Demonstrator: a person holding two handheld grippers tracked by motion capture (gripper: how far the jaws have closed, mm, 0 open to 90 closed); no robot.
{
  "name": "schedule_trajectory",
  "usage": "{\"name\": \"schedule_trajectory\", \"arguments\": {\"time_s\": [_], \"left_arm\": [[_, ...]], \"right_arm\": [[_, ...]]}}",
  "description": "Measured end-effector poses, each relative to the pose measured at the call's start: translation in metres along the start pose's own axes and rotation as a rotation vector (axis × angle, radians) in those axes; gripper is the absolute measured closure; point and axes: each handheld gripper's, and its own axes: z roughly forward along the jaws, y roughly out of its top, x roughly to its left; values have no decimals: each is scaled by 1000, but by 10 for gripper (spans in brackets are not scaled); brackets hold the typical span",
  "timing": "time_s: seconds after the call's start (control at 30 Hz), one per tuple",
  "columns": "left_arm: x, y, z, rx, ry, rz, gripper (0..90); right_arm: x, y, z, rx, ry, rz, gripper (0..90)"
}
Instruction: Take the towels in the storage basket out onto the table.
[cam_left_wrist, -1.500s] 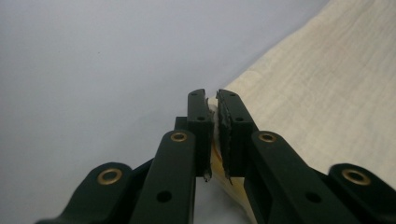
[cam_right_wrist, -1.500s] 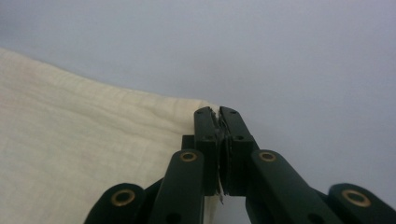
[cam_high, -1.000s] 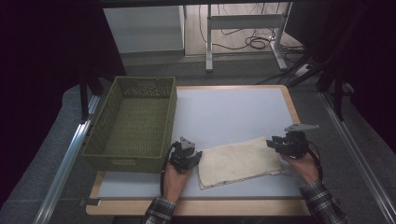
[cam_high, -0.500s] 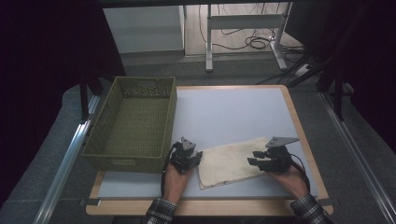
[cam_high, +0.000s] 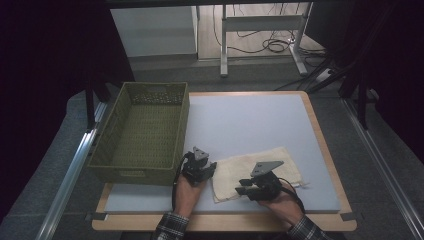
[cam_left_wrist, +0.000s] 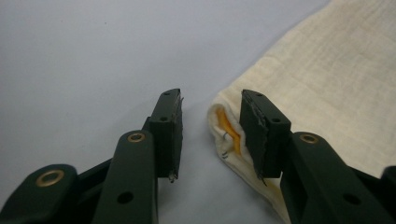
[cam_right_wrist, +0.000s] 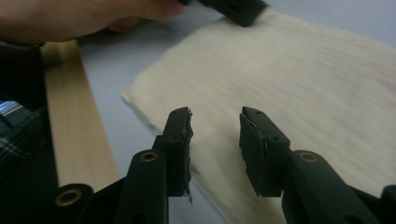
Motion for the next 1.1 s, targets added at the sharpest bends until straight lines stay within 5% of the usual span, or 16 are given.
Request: {"name": "schedule_trajectory", "arguments": {"time_s": [0.23,0.4,0.6,0.77,0.93,1.1], "left_arm": [[0,0,0,-2,-2,-3,596],[0,0,0,1,-1,-2,596],[0,0,0,-3,-1,-2,595],[0,0,0,-4,0,-4,616],[-1,0,0,-3,-52,28,812],[1,1,-1,-21,-64,-8,863]], "right_arm": [[27,13,25,7,83,-53,636],[42,21,39,20,91,-94,600],[52,21,51,46,31,-149,595],[58,19,52,49,-57,-201,764],[54,19,51,40,-52,-170,845],[50,18,47,15,-17,-130,849]]}}
